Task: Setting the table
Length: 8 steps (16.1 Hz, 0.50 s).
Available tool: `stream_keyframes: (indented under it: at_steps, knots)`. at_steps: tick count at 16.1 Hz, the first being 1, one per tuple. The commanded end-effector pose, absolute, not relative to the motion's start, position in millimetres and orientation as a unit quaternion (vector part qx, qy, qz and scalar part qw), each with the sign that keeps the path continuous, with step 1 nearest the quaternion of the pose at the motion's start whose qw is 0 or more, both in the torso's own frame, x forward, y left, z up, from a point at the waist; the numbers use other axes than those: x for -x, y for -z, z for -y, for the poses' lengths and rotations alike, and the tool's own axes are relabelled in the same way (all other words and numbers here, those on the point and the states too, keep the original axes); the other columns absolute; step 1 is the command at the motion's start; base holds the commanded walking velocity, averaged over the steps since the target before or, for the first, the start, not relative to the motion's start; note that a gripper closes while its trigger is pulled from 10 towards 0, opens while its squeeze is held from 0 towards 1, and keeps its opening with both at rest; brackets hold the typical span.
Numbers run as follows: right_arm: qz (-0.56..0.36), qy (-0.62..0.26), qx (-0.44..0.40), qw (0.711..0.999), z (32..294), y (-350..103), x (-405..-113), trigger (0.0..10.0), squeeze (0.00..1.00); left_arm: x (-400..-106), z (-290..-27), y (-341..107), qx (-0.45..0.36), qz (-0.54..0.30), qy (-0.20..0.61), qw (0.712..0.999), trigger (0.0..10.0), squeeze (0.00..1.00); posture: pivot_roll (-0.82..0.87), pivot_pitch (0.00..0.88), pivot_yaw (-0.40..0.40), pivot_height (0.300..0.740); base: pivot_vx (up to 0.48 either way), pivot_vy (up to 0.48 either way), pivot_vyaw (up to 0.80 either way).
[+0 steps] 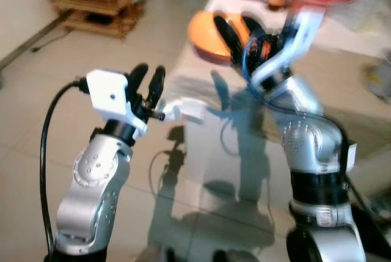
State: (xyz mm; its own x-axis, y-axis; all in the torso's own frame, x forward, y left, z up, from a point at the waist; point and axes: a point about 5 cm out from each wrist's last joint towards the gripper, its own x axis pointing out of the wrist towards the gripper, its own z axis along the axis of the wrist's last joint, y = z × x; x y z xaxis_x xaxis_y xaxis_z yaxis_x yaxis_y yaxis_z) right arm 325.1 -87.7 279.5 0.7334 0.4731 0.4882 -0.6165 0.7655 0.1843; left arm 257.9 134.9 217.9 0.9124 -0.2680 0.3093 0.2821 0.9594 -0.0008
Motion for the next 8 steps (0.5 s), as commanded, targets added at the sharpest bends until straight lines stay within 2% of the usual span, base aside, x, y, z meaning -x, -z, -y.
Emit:
stream_keyframes:
  at_steps: [1, 2, 4, 7, 8]
  knots:
    - [0.210, -0.265, -0.161, 0.927, 92.8, -284.5, -328.6, 10.0, 0.00, -258.6, -139.1, -217.8, 0.014, 0.154, 0.131, 0.979, 10.0, 0.00, -0.04, 0.120, -0.018, 0.740, 0.289, 0.000, 0.00]
    - [0.195, -0.208, -0.145, 0.947, 102.6, -283.7, -338.4, 10.0, 0.00, -259.1, -138.8, -218.1, 0.012, 0.154, 0.132, 0.979, 10.0, 0.00, -0.04, 0.119, -0.019, 0.740, 0.270, 0.000, 0.00]
    - [0.182, -0.161, -0.121, 0.962, 114.7, -283.5, -346.1, 10.0, 0.00, -259.1, -137.2, -218.7, 0.010, 0.155, 0.136, 0.978, 10.0, 0.00, -0.04, 0.118, -0.020, 0.740, 0.246, 0.000, 0.00]
    - [0.119, -0.037, -0.068, 0.990, 140.5, -279.8, -361.5, 10.0, 0.00, -256.4, -134.3, -223.4, 0.016, 0.167, 0.151, 0.974, 10.0, 0.00, -0.04, 0.119, -0.023, 0.740, 0.000, 0.000, 0.00]
    - [0.114, -0.030, -0.069, 0.991, 143.3, -279.7, -362.8, 10.0, 0.00, -256.1, -133.9, -223.9, 0.013, 0.167, 0.153, 0.974, 10.0, 0.00, -0.04, 0.119, -0.026, 0.740, 0.000, 0.000, 0.00]
